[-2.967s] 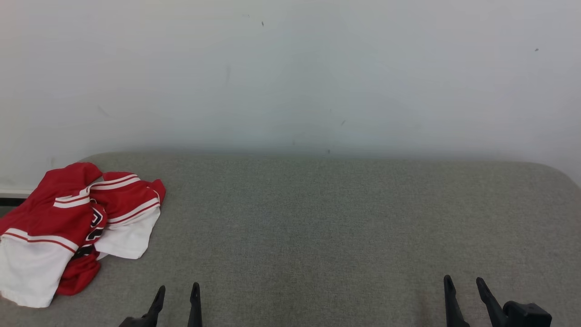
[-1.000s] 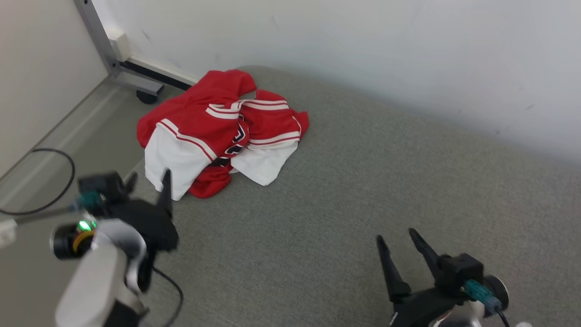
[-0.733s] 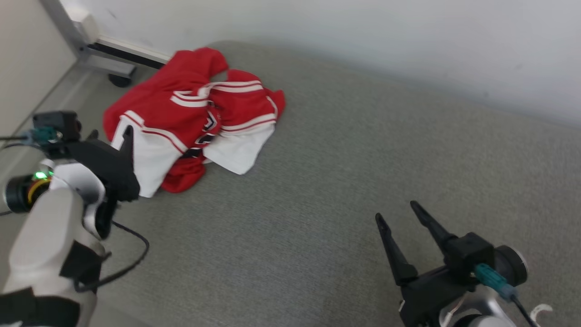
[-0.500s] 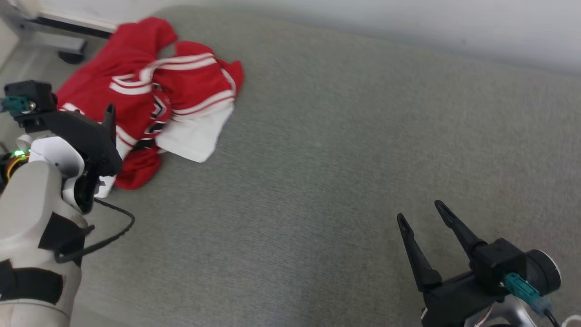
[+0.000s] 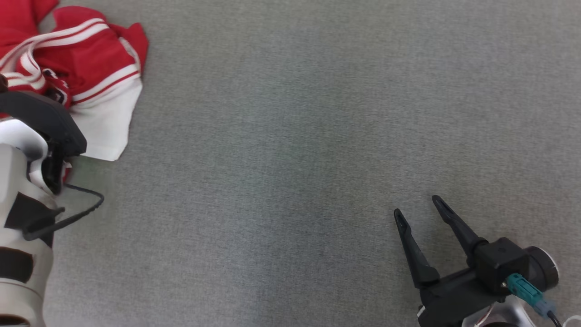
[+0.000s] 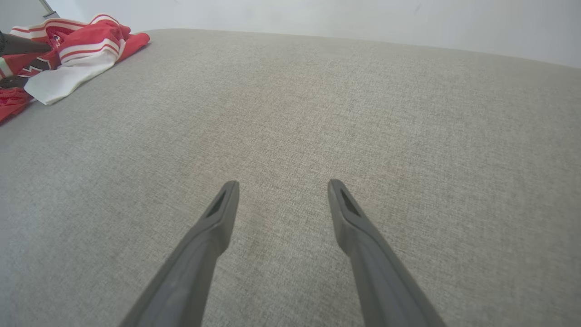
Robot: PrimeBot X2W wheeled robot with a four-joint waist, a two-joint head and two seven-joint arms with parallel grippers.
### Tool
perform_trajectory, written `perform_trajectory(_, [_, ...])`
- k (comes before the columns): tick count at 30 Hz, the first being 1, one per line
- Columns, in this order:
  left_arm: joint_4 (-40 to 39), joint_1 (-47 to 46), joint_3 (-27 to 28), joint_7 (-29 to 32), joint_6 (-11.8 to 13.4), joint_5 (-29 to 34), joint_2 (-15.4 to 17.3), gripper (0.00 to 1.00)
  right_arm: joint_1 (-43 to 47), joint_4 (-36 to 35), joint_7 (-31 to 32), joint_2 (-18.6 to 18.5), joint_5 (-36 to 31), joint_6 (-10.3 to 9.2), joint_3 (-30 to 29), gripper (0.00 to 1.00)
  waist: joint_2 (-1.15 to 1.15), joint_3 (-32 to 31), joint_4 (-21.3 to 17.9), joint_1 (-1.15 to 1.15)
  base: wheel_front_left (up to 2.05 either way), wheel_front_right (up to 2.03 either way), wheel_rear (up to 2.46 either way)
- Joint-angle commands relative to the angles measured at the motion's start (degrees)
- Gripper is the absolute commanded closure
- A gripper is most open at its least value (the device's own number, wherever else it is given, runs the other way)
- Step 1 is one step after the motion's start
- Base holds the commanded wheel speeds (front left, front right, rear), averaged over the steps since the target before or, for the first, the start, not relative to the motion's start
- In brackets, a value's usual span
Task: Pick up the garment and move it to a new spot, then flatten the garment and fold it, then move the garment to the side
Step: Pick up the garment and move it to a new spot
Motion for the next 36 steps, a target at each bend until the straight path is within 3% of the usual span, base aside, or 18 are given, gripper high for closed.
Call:
perform_trajectory(1, [0.2,-0.7,-0.1,-0.3,-0.3,0.6,0.4,1.0,-0.8,0.2,-0.4,0.3,0.3,0.19,0.2,0.0,-0.01,0.4,-1.1,-0.01,0.0,0.0,0.0])
perform_trajectory(15, [-1.6,-7.3,-6.8,1.1,-3.2,5.4,5.2,1.0,-2.5,16.2,-10.3,5.3,4.8,0.19,1.7,0.0,-0.01,-19.3,-1.4,-0.01,0.0,0.0,0.0])
perform_trajectory(24, [-10.5,-12.9,-12.8,2.0,-4.5,4.2,-0.8,1.0,-0.4,21.0,-14.3,5.8,7.1,0.19,-2.2,0.0,-0.01,-29.1,-6.8,-0.01,0.0,0.0,0.0])
perform_trajectory(27, [-15.6,-12.5,-16.0,2.8,-4.3,0.2,-3.6,1.0,0.1,21.5,-14.8,5.8,7.8,0.19,-3.2,0.0,-0.01,-30.8,-10.2,-0.01,0.0,0.0,0.0])
perform_trajectory(36, [-26.1,-8.5,-22.3,3.2,-4.3,-9.7,-5.9,1.0,1.1,21.4,-14.3,5.7,7.4,0.19,-4.3,0.0,-0.01,-32.1,-21.5,-0.01,0.0,0.0,0.0])
